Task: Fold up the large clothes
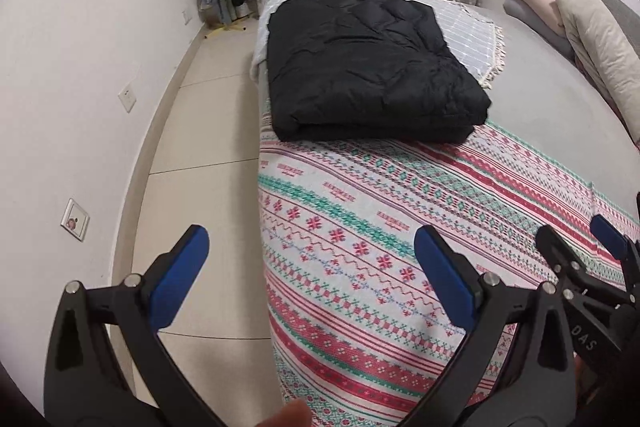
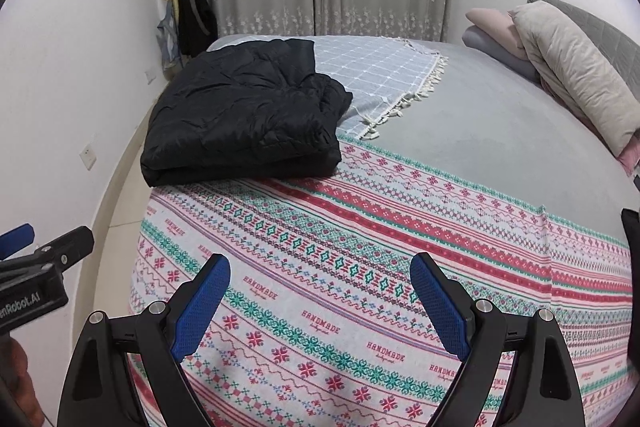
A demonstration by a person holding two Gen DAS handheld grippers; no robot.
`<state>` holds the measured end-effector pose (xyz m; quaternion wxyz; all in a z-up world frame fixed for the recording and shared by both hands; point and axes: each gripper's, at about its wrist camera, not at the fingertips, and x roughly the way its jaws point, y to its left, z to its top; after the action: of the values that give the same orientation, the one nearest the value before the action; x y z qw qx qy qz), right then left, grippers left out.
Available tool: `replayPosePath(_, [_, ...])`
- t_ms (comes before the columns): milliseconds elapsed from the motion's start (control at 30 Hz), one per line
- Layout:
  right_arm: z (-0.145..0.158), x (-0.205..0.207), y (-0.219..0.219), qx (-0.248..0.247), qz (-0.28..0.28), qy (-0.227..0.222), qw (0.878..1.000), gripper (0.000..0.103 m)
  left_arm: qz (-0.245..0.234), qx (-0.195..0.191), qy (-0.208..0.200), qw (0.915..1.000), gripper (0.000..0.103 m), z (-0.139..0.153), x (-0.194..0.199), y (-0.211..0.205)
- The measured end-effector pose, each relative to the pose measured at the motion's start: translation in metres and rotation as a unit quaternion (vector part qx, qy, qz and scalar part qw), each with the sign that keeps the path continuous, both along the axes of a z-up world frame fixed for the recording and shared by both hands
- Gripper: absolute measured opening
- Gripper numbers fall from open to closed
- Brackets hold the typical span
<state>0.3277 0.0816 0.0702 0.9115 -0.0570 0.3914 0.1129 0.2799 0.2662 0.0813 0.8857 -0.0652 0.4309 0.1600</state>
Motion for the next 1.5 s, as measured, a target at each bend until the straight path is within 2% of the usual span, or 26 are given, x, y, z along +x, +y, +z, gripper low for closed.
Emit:
replayPosePath(167, [-0.002,-0.001,-0.001,0.003,0.004,0.0,1.0,0.092,-0.012,0.003,0.004,0.9999,0.102,-0.001,0.001,-0.01])
replayPosePath(633, [-0.005,-0.001,-0.013,0.01,-0.009,0.003,1.0,0.092,-0.005,0.007,0.014,0.9999,0.102,-0.007,0.001,-0.013])
replayPosePath(1500, [-0.008,-0.001,-0.007,0.008,0.003,0.006,1.0,0.092,-0.004,0.007,0.016,0.9998,0.102,-0.007,0.002,-0.011])
